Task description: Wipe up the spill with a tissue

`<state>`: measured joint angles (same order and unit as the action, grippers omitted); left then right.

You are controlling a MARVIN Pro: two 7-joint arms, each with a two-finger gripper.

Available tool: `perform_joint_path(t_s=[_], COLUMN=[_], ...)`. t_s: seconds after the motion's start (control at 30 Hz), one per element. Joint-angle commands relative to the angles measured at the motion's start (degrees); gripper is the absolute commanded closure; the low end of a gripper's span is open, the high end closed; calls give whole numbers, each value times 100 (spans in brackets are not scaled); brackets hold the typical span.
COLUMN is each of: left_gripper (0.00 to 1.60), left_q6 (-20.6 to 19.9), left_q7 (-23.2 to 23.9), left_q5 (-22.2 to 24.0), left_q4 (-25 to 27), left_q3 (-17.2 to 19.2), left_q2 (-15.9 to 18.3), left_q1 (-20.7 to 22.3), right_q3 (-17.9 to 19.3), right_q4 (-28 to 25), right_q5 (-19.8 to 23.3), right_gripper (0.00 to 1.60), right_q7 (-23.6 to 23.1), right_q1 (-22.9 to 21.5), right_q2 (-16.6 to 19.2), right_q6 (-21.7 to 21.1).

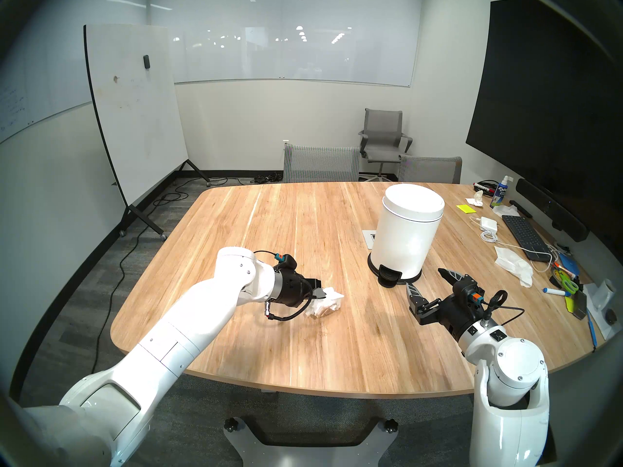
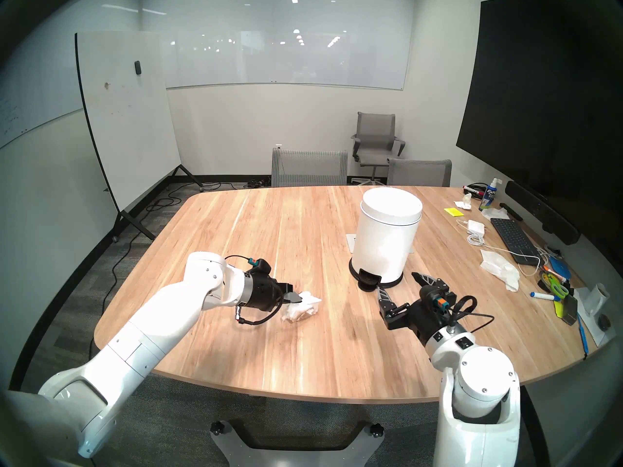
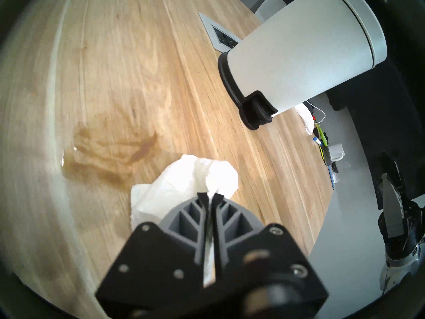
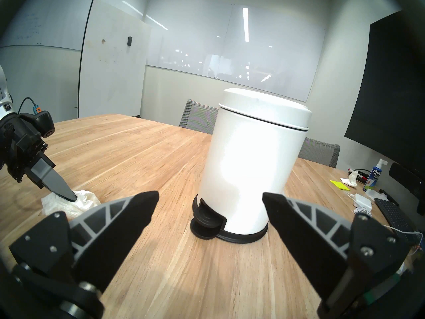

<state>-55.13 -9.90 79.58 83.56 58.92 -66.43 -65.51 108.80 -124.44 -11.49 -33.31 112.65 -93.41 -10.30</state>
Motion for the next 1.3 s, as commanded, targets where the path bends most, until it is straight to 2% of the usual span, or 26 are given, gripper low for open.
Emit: perform_joint_path(t_s=[0.0,0.03,0.13,0.2,0.23,0.3,0.33,0.37,0.73,1.03,1.17,1.27], left_gripper=[82,82,57,52,41,36,11,1,0,0,0,0], left_q6=[13,13,127,163,212,280,377,393,776,781,790,810], left_q7=[70,70,156,200,228,304,402,422,728,963,1273,1572], left_q5=[-129,-129,-237,-278,-330,-413,-501,-513,-850,-886,-999,-1153], left_q4=[45,45,-23,-31,-23,-75,-91,-92,-70,117,613,776], left_q3=[-17,-17,-48,-53,-59,-78,-84,-71,-80,-16,-95,-244], left_q2=[123,123,164,175,188,201,228,235,316,462,791,939], left_q1=[191,191,233,240,239,272,292,305,359,331,96,37], right_q3=[-15,-15,-15,-15,-15,-15,-15,-15,-15,-15,-14,-14], right_q4=[-127,-127,-127,-127,-126,-126,-125,-125,-125,-125,-123,-118], right_q5=[4,4,4,4,4,4,5,5,5,5,5,6], right_gripper=[0,0,0,0,0,0,0,0,0,0,0,0], right_q7=[-2,-2,-3,-3,-3,-3,-3,-3,-3,-3,-3,-3], right_q1=[-17,-17,-18,-18,-18,-18,-18,-19,-19,-18,-19,-22], right_q2=[0,0,0,0,0,0,0,0,0,0,1,1], right_q6=[8,8,9,9,9,9,10,10,10,10,11,14])
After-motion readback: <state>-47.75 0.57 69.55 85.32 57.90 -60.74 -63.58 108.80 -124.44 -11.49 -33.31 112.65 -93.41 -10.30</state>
